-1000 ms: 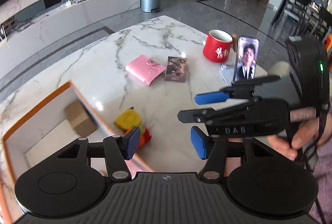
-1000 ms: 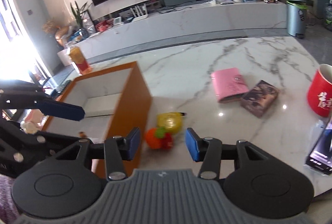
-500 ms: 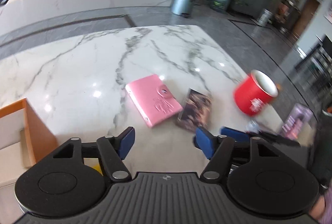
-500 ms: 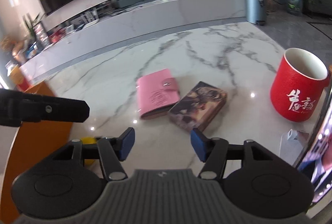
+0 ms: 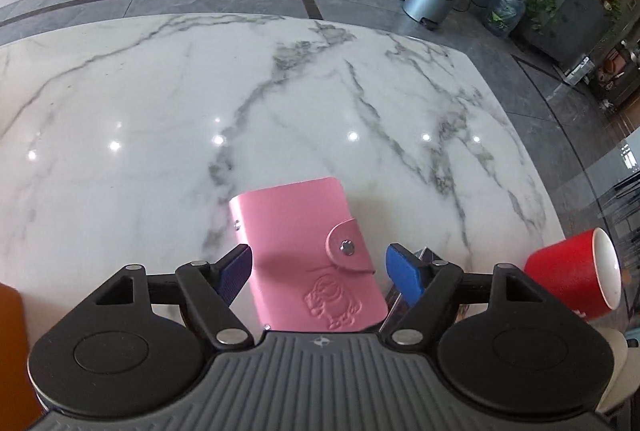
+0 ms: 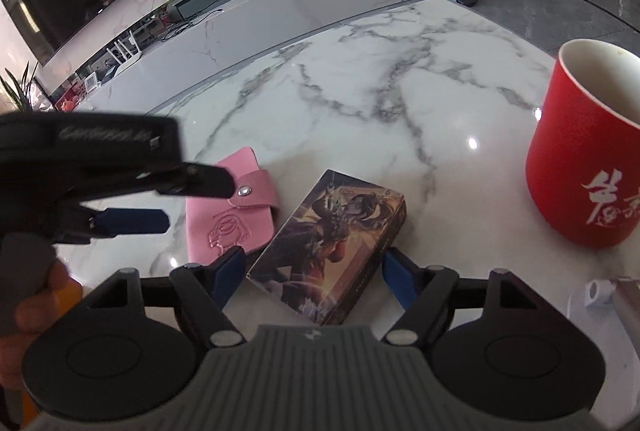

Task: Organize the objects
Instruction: 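Grasp the pink wallet with the left tool while the right tool grasps the picture card box, then lift and carry the pink wallet and card box with both tools to the orange box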

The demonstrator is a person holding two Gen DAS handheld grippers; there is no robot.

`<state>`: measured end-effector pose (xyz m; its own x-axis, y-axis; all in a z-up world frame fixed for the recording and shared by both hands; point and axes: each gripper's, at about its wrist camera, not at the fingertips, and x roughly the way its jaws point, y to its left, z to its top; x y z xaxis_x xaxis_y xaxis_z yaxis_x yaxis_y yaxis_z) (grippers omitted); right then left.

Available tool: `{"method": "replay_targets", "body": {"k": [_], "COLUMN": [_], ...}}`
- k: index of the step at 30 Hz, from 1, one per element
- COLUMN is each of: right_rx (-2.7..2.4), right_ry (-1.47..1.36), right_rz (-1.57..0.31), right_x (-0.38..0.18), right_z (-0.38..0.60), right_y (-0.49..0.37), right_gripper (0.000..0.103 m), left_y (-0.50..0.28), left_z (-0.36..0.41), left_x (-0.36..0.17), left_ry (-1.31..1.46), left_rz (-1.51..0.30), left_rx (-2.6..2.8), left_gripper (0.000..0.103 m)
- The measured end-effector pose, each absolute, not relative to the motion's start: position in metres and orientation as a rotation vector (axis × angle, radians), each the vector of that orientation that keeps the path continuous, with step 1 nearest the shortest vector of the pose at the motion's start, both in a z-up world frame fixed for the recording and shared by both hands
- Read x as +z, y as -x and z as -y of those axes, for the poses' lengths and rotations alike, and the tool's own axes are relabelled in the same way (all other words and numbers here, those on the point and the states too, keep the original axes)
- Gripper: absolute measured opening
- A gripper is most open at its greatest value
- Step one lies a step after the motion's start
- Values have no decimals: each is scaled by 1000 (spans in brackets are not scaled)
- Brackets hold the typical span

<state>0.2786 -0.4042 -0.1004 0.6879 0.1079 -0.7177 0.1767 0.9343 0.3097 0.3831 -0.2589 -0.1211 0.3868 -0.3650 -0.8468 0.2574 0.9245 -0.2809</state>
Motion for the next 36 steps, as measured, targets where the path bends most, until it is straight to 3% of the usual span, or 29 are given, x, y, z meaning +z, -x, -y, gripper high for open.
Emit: {"method": "replay_targets", "body": {"k": [1, 8, 16, 24, 32, 36], "right_rx": [-33, -27, -19, 30, 67, 39], "right_ry": [-365, -342, -290, -313, -290, -259], "right_rz": [-817, -803, -786, -829, -927, -916], "right_x": [-101, -104, -107, -102, -96, -99], "right_z": [404, 410, 402, 398, 380, 372], "right_y": [-280, -284, -282, -275, -257, -254], "right_gripper": [77, 78, 84, 69, 65, 75], "left_y": [-385, -390, -382, -370, -347, -344], "left_z": [264, 281, 278, 248, 227, 217], "left_x": [-123, -138, -138, -135, -133, -133], "left_ry": [99, 37, -34, -124, -235, -185], "left_rz": [-1108, -1156, -1139, -1196, -1237, -1231], "left_rx": [-377, -242, -287, -373, -495, -480], "left_gripper": [93, 97, 96, 95, 95, 95]}}
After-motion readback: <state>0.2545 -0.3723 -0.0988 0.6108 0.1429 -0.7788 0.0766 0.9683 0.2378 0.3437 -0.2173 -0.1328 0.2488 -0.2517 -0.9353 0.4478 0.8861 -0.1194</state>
